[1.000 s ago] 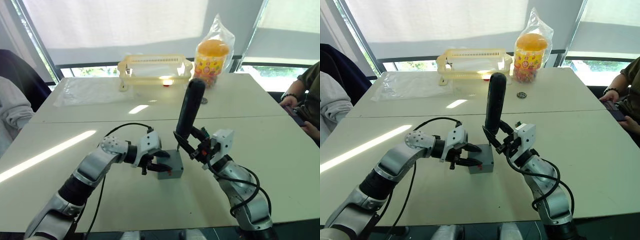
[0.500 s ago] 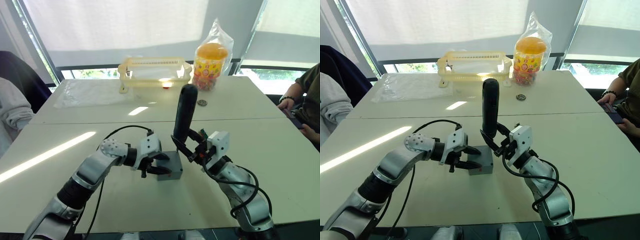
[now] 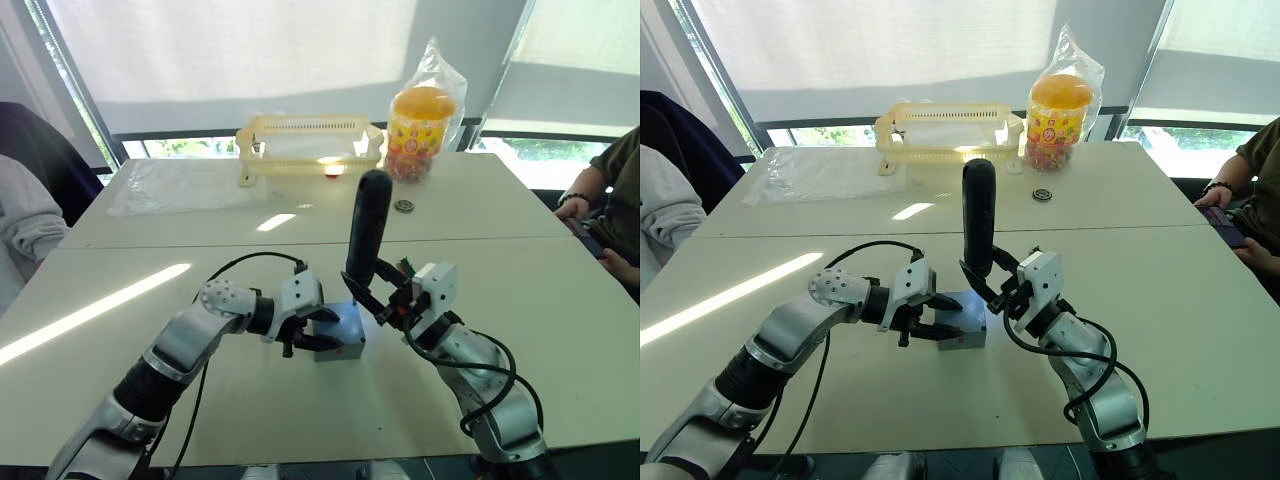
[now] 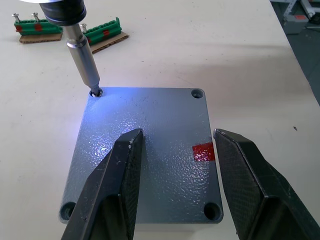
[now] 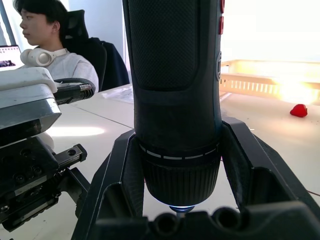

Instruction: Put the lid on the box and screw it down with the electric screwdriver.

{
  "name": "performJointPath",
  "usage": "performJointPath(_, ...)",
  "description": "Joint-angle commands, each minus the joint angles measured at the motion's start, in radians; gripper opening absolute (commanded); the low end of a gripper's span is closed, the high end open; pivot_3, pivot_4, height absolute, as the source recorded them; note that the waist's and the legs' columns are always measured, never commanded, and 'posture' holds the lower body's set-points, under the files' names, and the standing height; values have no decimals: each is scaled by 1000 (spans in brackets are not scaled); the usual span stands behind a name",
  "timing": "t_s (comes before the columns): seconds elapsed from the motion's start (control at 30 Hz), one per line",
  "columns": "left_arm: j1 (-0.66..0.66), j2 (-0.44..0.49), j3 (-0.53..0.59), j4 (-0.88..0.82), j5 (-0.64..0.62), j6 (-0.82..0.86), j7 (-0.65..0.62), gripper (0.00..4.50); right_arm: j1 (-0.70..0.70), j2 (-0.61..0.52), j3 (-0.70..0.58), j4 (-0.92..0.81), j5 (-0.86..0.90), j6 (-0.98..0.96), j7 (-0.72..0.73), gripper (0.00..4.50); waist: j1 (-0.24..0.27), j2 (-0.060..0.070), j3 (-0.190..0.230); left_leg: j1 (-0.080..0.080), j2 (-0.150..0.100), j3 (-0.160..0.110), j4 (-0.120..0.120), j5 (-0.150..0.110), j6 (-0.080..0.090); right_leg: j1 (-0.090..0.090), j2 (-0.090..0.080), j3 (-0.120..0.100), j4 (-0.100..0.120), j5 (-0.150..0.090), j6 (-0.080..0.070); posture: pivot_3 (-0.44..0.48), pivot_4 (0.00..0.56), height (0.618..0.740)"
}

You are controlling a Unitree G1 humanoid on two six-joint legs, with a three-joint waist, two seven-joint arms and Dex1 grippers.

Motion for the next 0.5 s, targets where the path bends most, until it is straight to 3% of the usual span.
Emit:
performJointPath(0.03, 7, 7, -29, 26, 19, 19, -3, 2275, 39, -13, 24, 93, -22, 68, 8, 1761, 0, 0, 0, 0, 0, 0, 0, 0, 0, 0, 0, 0, 0, 0, 0, 0, 150, 740)
performJointPath(0.27, 7, 0, -42, 80, 35, -17, -7, 2275, 9, -12, -34, 5, 50, 113, 0, 1761, 1, 0, 0, 0, 0, 0, 0, 0, 0, 0, 0, 0, -1, 0, 0, 0, 150, 740)
performJointPath(0.5, -2, -13, -37, 152, 42, -65, -13, 2275, -188, -53, -276, -251, 413, 405, -127, 1761, 3, 5, 6, -3, 1, -2, 0, 0, 0, -2, -2, 0, -4, 0, -1, 0, 150, 740)
